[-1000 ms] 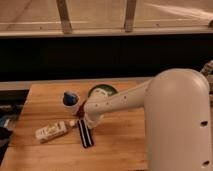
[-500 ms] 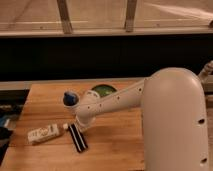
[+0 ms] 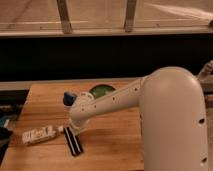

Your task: Push the eraser across the table

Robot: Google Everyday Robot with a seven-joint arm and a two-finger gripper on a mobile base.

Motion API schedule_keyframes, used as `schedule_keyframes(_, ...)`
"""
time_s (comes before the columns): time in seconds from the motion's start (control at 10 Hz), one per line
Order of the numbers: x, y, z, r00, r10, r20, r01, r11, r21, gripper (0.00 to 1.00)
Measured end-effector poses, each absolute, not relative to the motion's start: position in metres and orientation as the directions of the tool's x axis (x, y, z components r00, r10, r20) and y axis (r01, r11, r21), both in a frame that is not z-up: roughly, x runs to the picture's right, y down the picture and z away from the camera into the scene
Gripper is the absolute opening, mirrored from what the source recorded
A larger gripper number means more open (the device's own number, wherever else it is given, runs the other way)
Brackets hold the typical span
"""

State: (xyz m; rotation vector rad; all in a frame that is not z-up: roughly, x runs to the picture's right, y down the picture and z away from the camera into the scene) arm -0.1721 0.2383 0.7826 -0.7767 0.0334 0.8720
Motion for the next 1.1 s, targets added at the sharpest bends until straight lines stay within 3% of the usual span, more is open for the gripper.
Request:
schedule_keyframes(0.5, -0.187, 0.239, 0.774, 0.684, 0.665, -0.299, -0.666, 0.402, -0.628, 0.00)
schedule_keyframes(0.8, -0.156, 0.205, 0.763, 0.608, 0.743, -0.280, -0.739, 0.401, -0.542, 0.01)
schedule_keyframes(1.0, -0.109, 0.173, 0.769, 0.527, 0.799, -0.289, -0.809, 0.369, -0.457, 0.16)
schedule_keyframes(1.1, -0.109, 0.173, 0.769, 0.523, 0.801, -0.292, -0.811, 0.364, -0.457, 0.17)
